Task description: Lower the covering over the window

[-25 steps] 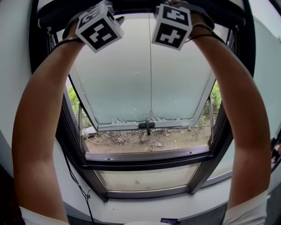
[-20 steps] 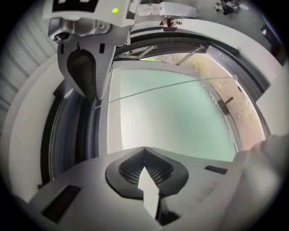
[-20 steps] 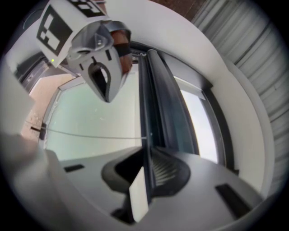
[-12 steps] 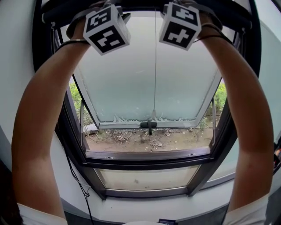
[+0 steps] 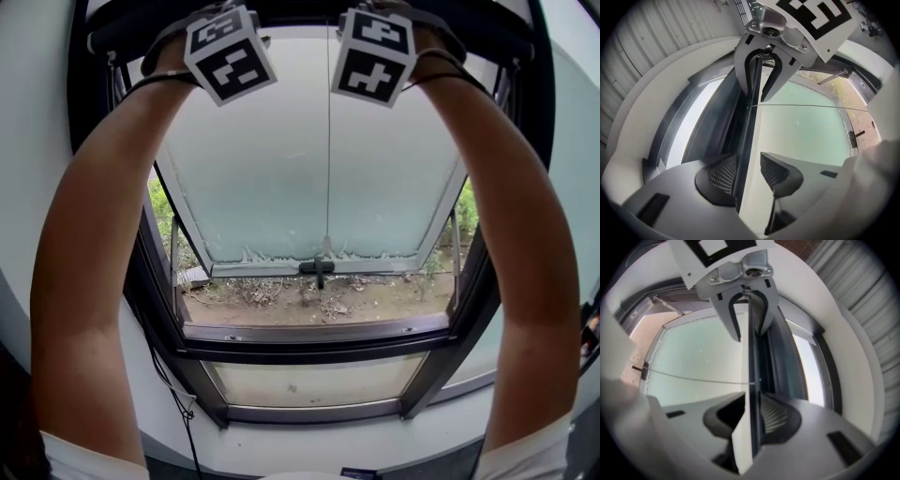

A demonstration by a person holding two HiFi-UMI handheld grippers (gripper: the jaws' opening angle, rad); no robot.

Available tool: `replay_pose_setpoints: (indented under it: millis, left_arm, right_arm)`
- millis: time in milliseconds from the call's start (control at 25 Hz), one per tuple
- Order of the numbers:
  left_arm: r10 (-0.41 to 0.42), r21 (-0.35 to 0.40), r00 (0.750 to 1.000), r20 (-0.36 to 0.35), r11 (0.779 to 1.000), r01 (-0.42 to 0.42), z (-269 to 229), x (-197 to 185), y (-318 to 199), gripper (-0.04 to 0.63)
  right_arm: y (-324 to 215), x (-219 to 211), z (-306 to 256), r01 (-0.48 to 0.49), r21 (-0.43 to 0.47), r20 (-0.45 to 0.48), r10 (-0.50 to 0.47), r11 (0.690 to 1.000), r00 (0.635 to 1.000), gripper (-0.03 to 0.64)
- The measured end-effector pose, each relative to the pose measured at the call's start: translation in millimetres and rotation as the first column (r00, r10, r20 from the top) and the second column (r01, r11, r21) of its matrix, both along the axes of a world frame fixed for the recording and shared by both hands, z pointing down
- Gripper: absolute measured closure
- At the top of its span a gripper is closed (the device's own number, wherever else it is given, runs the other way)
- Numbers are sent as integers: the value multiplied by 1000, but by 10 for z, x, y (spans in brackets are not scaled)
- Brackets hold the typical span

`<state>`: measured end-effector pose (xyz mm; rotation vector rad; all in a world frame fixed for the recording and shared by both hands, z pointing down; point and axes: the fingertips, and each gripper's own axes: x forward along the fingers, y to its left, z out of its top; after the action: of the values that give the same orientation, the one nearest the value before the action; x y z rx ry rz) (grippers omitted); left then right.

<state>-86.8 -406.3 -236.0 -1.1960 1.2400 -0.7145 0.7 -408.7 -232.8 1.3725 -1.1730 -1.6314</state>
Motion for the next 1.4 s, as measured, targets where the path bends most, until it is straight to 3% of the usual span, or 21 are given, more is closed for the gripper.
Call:
replay_pose_setpoints:
  millis: [200,440,920,1240,1400]
  left_arm:
    - [29,-24,999,-16,999,-30,38,4,56,504]
    - [15,-66,1000,17,998,-14,272,-19,37,515]
    - [46,-134,999,-23,990,-48,833,-54,-16,540]
    - [45,-165,999,7,985,-43,1200,-44,-10,548]
    - [71,-179,997,-17,981,-73,1400,-47,4,551]
  right_arm:
    - [43,-3,26,-26,2,-14,26,1000,1000,578]
    - [43,5,255,-20,-46,-18,19,999,1000,581]
    - [59,26,779,-19,-94,-28,17,995,999,581]
    - [58,30,1148,-16,-123,-38,12,992,999,581]
    - [69,28,1352,-1,-136,-22,-2,991,1000,581]
